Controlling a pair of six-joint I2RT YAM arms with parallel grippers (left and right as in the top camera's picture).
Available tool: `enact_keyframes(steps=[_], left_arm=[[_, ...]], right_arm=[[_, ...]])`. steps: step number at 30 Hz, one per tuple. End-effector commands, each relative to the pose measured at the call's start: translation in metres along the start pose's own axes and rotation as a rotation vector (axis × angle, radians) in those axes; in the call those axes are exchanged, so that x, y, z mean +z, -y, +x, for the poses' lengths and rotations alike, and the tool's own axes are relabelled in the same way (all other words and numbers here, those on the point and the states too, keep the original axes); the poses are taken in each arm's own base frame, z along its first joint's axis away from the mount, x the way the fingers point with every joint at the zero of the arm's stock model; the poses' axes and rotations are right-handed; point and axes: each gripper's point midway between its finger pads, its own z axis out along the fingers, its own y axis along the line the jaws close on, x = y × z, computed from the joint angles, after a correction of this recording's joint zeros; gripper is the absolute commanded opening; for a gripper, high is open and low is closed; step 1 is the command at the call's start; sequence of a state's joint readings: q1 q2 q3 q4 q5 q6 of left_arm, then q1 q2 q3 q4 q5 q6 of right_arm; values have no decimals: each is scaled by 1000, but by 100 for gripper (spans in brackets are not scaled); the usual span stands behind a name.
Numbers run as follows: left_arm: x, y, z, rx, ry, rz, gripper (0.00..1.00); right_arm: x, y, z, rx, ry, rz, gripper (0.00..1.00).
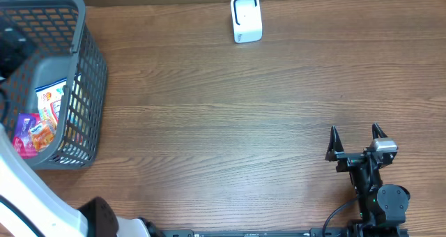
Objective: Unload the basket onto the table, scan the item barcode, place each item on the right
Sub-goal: 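Swing the left gripper left and reach into the grey basket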
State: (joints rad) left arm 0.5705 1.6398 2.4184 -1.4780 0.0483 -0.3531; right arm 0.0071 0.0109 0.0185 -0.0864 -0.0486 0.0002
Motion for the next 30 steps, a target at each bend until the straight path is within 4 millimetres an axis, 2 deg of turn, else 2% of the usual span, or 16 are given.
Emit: enact_keyframes(steps=[1, 6, 7, 8, 12, 21, 28, 30], left_arm=[[9, -22, -6, -70, -12, -54, 100], [49, -53, 9, -44, -126, -208, 100], [69, -61, 15, -28, -176, -243, 100], [76, -63, 17, -25, -194, -253, 100], [126, -74, 35, 71, -332, -276, 100], [200, -97, 77, 98, -543, -329, 100], [258, -98, 135, 154, -772, -261, 100], [267, -99, 145, 175, -805, -263, 100]], right_arm=[[0, 0, 2, 4, 4, -3, 100], [0, 0, 2, 4, 4, -3, 100], [0, 0, 2, 4, 4, -3, 100], [0, 0, 2, 4, 4, -3, 100], [0, 0, 2, 4, 4, -3, 100], [0, 0, 2, 4, 4, -3, 100], [0, 0, 2, 4, 4, -3, 100], [0, 0, 2, 4, 4, -3, 100]])
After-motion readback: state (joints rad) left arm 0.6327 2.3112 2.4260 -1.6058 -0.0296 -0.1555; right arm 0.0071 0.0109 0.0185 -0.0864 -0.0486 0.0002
